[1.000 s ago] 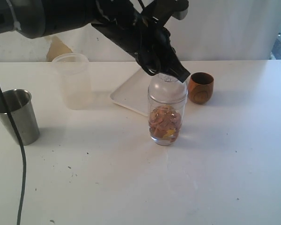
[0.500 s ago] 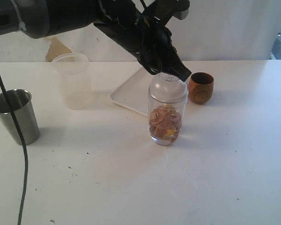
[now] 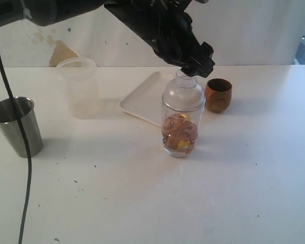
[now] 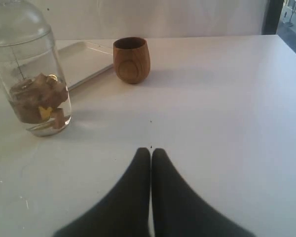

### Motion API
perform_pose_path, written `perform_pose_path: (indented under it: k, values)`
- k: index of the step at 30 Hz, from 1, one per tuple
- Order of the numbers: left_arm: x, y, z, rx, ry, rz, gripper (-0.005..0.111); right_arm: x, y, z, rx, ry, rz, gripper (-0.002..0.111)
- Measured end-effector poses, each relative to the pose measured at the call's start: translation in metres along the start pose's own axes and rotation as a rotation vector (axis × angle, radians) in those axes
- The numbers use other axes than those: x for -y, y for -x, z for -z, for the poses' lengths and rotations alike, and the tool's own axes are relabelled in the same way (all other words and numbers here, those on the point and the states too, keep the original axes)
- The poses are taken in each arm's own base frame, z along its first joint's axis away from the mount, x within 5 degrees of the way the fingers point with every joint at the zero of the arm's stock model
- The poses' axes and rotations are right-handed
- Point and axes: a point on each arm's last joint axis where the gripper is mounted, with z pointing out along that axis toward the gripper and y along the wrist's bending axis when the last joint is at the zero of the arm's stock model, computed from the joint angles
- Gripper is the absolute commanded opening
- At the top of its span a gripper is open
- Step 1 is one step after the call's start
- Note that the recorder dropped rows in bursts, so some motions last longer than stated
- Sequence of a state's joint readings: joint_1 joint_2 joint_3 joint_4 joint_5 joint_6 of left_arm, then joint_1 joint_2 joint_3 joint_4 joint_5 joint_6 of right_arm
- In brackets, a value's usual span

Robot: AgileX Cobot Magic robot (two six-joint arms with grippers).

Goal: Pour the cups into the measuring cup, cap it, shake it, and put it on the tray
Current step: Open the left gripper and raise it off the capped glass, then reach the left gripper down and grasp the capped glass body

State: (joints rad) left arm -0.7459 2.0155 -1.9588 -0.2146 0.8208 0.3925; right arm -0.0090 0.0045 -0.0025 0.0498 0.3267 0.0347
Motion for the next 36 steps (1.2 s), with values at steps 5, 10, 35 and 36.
perform_pose_path:
  k: [5, 10, 35, 36]
  values:
    - [0.000, 0.005, 0.006, -0.006, -0.008, 0.021, 0.085, 0.000, 0.000, 0.000, 0.000, 0.000, 0.000, 0.000]
    - [0.001, 0.008, 0.013, -0.011, -0.013, 0.040, 0.082, 0.000, 0.000, 0.000, 0.000, 0.000, 0.000, 0.000]
    - [0.031, -0.075, 0.077, 0.488, 0.193, 0.181, 0.096, 0.000, 0.000, 0.000, 0.000, 0.000, 0.000, 0.000]
    - [0.036, -0.085, 0.072, 0.513, 0.206, 0.175, 0.096, 0.000, 0.000, 0.000, 0.000, 0.000, 0.000, 0.000]
